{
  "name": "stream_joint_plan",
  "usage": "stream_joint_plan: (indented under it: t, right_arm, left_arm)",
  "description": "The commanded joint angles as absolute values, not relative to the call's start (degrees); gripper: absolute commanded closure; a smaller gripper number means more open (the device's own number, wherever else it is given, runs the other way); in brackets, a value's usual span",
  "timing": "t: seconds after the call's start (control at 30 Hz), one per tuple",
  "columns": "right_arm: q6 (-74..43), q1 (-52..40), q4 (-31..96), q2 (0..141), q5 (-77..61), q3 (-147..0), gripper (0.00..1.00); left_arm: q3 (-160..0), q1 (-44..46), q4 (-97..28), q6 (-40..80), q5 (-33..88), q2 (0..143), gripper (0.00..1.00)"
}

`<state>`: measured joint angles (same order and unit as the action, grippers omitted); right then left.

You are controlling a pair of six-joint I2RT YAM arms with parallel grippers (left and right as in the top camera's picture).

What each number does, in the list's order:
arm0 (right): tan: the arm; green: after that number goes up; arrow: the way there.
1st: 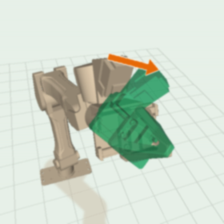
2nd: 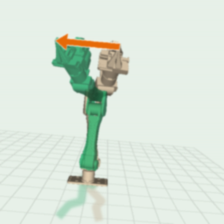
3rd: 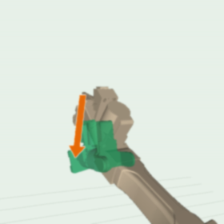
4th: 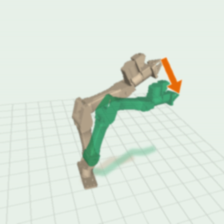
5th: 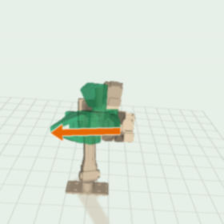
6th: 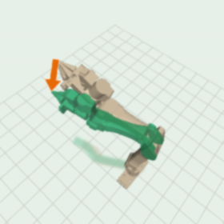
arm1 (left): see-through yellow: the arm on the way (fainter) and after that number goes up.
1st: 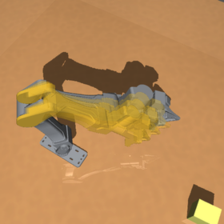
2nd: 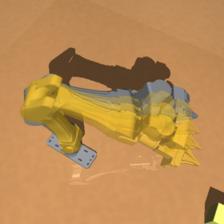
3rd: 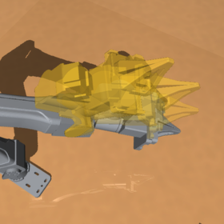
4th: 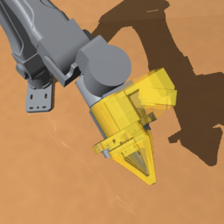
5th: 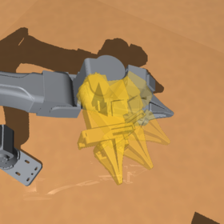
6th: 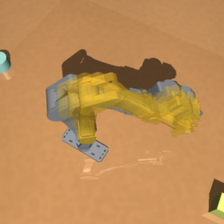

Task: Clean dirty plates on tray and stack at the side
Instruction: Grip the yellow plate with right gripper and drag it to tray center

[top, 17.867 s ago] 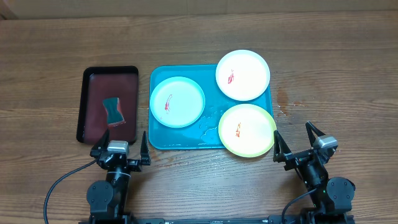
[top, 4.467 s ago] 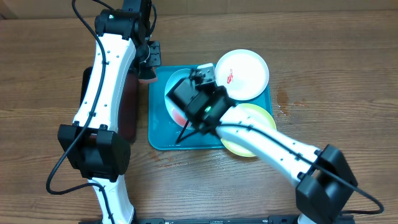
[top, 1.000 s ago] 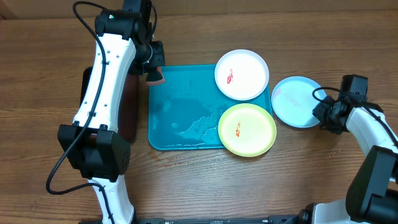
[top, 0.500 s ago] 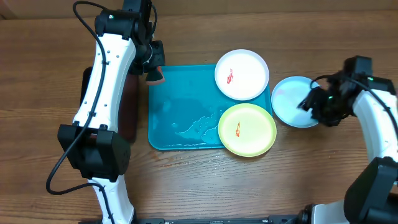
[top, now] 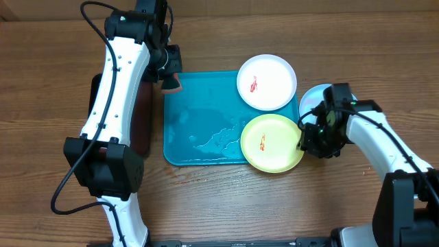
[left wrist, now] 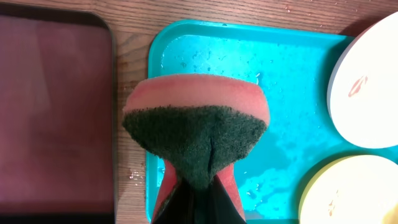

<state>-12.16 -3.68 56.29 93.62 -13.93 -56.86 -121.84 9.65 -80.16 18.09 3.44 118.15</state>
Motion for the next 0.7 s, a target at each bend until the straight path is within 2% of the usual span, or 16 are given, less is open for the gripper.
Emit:
stream_joint_plan:
  t: [0.0,0.57,0.67]
  right_arm:
    - [-14.2,-5.0,55.1,93.2,-12.1,-55.7,0.66]
    - [-15.2,-7.1,52.9,93.2,-12.0,-52.2,0.75]
    - [-15.2,-7.1,52.6,93.2,-12.0,-51.5,0.85]
  left_arm:
    - [-121.5,9.8,-80.1,17.8,4.1,117.7,0.96]
    - [-121.5,9.8,-80.4,17.8,4.1,117.7,0.96]
    - [-121.5,9.8,-80.4,17.8,4.1,117.7,0.96]
